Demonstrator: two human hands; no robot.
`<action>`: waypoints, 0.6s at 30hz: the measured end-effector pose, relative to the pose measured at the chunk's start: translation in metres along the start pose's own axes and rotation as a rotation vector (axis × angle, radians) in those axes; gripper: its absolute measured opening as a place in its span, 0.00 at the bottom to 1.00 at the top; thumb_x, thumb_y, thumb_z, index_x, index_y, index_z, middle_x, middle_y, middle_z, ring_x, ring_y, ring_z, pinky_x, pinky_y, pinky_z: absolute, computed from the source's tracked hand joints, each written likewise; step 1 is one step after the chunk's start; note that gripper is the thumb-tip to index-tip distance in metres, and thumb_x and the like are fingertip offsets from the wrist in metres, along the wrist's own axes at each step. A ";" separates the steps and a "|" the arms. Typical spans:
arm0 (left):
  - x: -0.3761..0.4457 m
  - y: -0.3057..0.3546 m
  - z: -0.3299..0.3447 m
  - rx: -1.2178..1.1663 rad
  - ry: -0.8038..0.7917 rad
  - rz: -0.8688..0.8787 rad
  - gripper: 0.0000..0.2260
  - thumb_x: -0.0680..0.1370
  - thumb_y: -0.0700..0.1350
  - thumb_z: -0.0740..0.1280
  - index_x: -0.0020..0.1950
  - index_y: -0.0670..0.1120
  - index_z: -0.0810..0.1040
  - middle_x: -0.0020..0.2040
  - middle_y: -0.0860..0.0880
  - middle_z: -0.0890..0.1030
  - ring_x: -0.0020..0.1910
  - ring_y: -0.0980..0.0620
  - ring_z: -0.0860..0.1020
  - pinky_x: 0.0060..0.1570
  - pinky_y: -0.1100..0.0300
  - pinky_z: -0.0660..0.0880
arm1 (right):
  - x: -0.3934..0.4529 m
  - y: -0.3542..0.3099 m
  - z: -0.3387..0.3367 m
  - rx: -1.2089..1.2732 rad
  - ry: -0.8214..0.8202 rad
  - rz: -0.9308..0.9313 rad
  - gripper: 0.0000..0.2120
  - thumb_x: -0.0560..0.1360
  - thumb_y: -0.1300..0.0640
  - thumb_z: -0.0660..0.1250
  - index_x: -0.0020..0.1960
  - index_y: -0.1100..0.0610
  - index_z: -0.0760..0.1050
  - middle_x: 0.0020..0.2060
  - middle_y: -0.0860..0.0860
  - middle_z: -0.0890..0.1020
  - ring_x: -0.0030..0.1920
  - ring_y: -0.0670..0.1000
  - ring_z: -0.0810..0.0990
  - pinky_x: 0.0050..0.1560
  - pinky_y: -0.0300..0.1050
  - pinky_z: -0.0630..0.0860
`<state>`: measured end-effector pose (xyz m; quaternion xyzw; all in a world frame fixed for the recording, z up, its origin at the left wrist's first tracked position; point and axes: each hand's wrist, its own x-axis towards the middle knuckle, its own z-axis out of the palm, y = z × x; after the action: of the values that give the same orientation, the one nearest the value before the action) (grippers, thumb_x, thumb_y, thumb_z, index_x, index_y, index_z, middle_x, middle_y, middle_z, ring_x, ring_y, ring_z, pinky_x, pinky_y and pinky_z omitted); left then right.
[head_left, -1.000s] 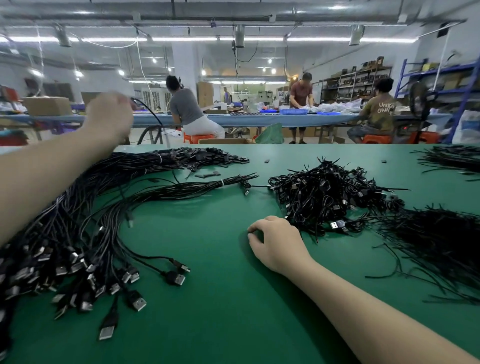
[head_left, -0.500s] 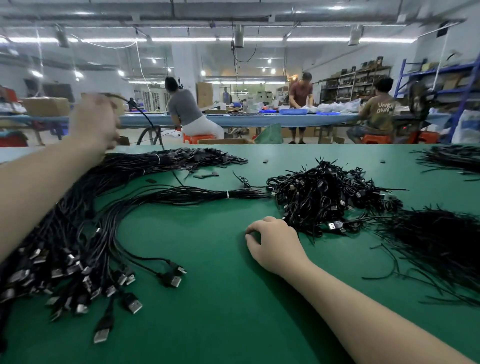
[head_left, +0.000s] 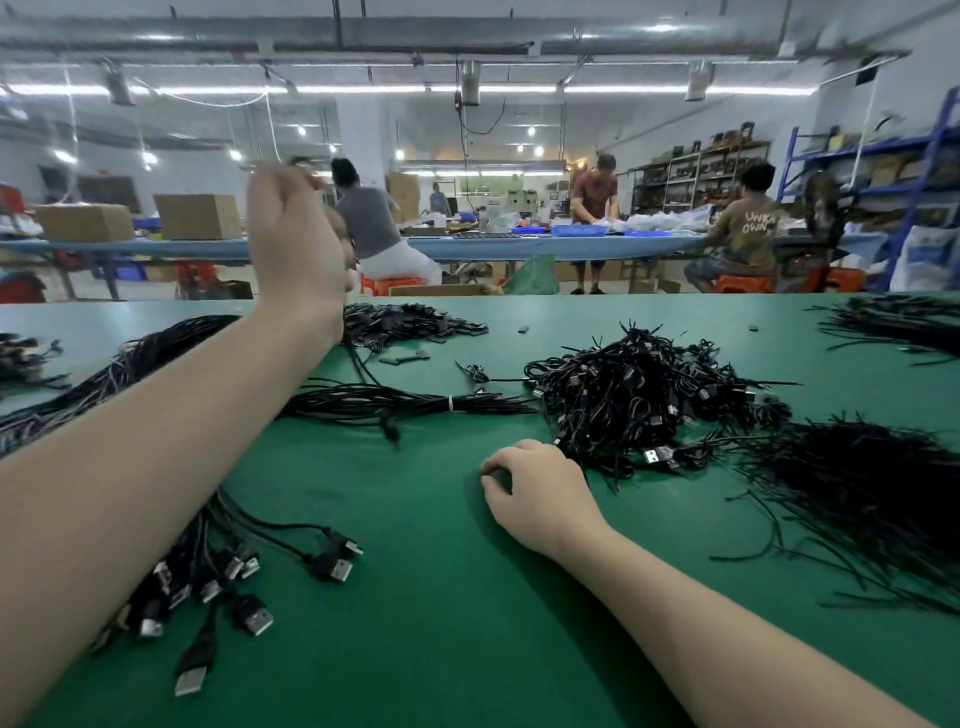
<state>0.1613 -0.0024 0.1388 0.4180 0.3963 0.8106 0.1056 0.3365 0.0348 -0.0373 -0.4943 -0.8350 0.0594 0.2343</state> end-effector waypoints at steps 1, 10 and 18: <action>-0.003 0.005 0.003 -0.021 -0.044 -0.017 0.11 0.84 0.46 0.50 0.44 0.48 0.67 0.28 0.53 0.65 0.23 0.56 0.59 0.22 0.64 0.57 | 0.000 0.000 0.000 -0.001 0.003 -0.004 0.13 0.78 0.49 0.59 0.58 0.48 0.79 0.56 0.48 0.79 0.58 0.52 0.74 0.56 0.45 0.71; -0.002 -0.014 -0.031 0.056 -0.216 -0.293 0.06 0.80 0.46 0.57 0.45 0.51 0.71 0.23 0.55 0.62 0.21 0.57 0.56 0.17 0.66 0.54 | 0.024 -0.026 0.001 -0.142 -0.026 -0.062 0.16 0.75 0.65 0.62 0.63 0.58 0.71 0.60 0.56 0.72 0.55 0.59 0.75 0.48 0.47 0.71; 0.071 -0.017 -0.095 0.052 -0.070 -0.280 0.06 0.78 0.47 0.57 0.43 0.52 0.70 0.21 0.55 0.58 0.17 0.58 0.54 0.16 0.68 0.50 | 0.138 -0.043 0.015 -0.312 -0.215 -0.050 0.15 0.74 0.70 0.59 0.59 0.61 0.69 0.53 0.57 0.77 0.46 0.59 0.77 0.38 0.49 0.70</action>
<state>0.0417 -0.0084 0.1364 0.3893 0.4677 0.7622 0.2207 0.2403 0.1335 0.0096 -0.4947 -0.8662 -0.0240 0.0654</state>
